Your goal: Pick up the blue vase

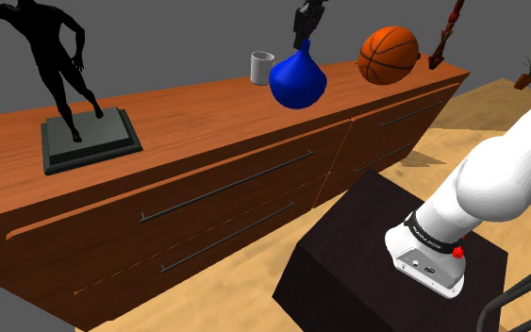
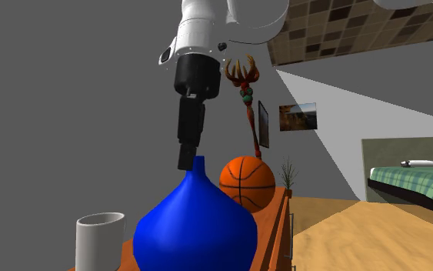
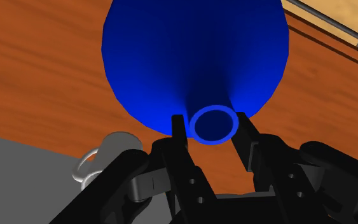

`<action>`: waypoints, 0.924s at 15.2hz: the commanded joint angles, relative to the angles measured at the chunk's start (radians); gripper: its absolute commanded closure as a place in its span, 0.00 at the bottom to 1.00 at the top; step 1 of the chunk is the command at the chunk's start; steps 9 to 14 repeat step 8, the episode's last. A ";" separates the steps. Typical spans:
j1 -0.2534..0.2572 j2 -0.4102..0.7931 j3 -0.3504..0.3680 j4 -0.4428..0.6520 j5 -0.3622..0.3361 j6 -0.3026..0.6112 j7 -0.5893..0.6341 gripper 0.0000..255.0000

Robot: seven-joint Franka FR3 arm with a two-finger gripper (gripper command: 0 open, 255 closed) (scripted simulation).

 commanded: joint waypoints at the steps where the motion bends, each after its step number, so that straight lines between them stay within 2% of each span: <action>1: -0.001 0.005 -0.001 0.035 0.000 -0.029 -0.001 1.00; 6: -0.001 0.016 -0.001 0.116 0.000 -0.099 0.000 1.00; 14: -0.001 0.016 -0.001 0.118 0.000 -0.101 0.000 1.00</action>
